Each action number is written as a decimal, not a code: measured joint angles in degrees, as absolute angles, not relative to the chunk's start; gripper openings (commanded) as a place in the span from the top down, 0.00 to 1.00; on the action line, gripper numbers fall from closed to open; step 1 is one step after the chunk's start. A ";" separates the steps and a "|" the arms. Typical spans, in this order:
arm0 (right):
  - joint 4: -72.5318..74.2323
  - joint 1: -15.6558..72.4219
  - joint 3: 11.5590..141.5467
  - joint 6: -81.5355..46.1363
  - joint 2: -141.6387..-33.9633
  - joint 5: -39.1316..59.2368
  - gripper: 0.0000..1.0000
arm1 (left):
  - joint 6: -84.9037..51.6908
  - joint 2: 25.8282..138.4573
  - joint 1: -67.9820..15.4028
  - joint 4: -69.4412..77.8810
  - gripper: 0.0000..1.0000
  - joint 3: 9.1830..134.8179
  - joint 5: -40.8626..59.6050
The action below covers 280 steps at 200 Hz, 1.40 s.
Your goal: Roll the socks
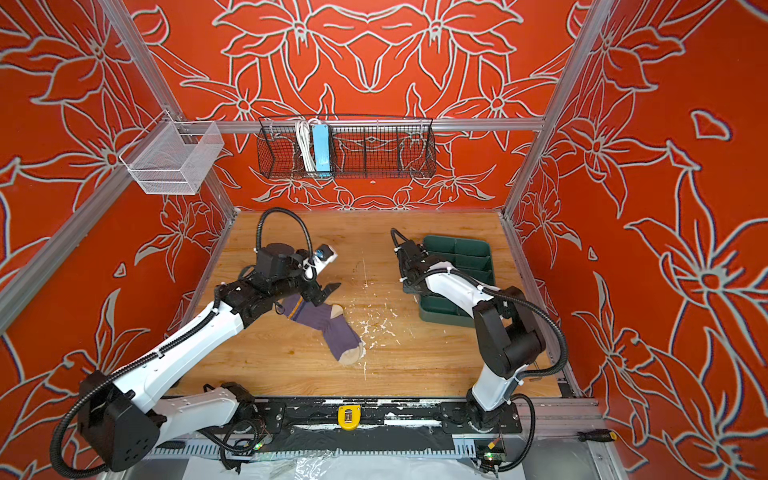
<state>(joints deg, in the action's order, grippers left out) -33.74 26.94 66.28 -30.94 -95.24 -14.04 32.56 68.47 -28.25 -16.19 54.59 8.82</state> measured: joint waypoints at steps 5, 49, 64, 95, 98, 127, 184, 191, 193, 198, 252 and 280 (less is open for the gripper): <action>-33.47 26.85 66.19 -30.02 -94.52 -13.47 0.64 | 34.65 68.84 -29.17 -16.27 0.02 54.13 8.58; -31.57 26.28 65.93 -25.58 -84.31 -7.01 0.25 | 48.14 76.44 -39.75 -18.87 0.05 51.64 1.37; -31.46 25.08 65.93 -25.04 -79.96 -5.82 0.23 | 50.26 79.26 -42.89 -19.70 0.12 51.64 -0.40; -31.51 19.49 65.89 -24.60 -70.35 -4.54 0.20 | 51.62 84.95 -47.48 -24.21 0.23 53.93 -3.84; -31.51 18.96 65.84 -24.56 -69.65 -4.47 0.19 | 51.90 85.45 -47.81 -24.67 0.23 54.35 -4.14; -31.55 14.13 64.60 -24.43 -62.89 -3.51 0.16 | 51.83 88.05 -50.04 -27.86 0.24 56.18 -6.22; -31.42 11.20 58.76 -24.69 -60.42 0.75 0.15 | 51.90 95.92 -51.53 -34.28 0.37 63.51 -7.29; -31.42 11.20 57.84 -24.73 -60.27 1.17 0.16 | 51.99 97.27 -51.62 -34.72 0.38 64.18 -7.49; -31.42 11.20 57.56 -24.73 -60.23 1.34 0.15 | 51.88 97.73 -51.64 -34.89 0.38 64.38 -7.51; -31.42 11.18 56.97 -24.73 -60.10 1.56 0.15 | 51.94 98.67 -51.68 -35.27 0.38 64.79 -7.55; -30.57 10.35 55.42 -24.69 -59.22 2.87 0.15 | 50.98 105.54 -51.77 -39.90 0.42 69.63 -6.57; -30.44 10.07 54.89 -24.71 -58.06 2.92 0.15 | 49.84 107.81 -51.77 -40.84 0.66 71.61 -6.26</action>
